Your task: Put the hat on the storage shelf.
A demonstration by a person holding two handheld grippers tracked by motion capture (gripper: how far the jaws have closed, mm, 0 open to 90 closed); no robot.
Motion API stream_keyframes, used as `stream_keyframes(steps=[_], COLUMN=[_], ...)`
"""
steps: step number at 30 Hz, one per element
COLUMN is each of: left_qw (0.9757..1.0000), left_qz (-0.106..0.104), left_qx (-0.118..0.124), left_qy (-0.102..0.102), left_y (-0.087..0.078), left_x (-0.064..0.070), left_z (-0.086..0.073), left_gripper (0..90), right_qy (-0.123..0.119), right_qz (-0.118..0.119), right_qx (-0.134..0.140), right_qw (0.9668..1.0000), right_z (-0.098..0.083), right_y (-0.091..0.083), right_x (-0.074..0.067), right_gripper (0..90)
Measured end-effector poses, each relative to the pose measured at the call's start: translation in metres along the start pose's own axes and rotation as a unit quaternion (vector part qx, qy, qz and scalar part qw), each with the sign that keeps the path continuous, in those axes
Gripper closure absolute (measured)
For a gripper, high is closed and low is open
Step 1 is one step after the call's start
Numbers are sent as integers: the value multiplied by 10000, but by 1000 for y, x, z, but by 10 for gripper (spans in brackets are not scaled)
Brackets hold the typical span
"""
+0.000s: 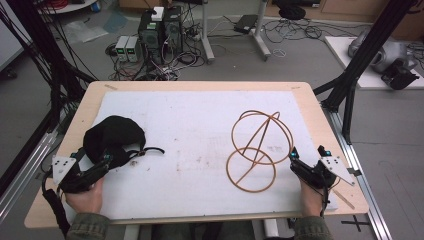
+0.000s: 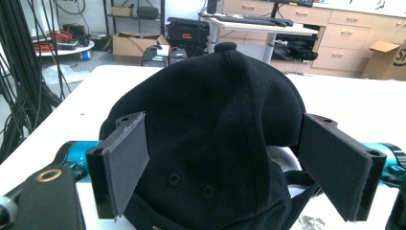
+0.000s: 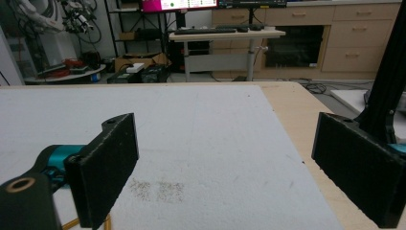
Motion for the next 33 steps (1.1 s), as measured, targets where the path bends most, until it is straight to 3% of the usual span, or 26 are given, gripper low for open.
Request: stream_keyframes(steps=[17,22,33], left_qw=[10000,9994,9984], left_qz=[11,-7,-98], left_qx=[-46,-109,-320], left_qy=[78,333,463], left_y=[4,10,25], left_x=[1,5,4], left_z=[1,4,4], left_gripper=[188,188,189], right_qy=[18,-30,-77], right_qz=[28,67,117], right_qx=[-30,-44,-85], right_qw=[10000,10000,9999], right_z=[-1,-2,-3], right_y=[1,2,3], right_x=[-1,-1,-2], right_gripper=[79,79,79])
Point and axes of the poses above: each handheld gripper's, and its own axes: y roughly forward along the jaws, z roughly out of its top, x roughly to its right, the point moved 5 cm from there along y, roughly forward along the jaws, and after that the axes turned 3 degrees about -x, right-handed, at the moved point
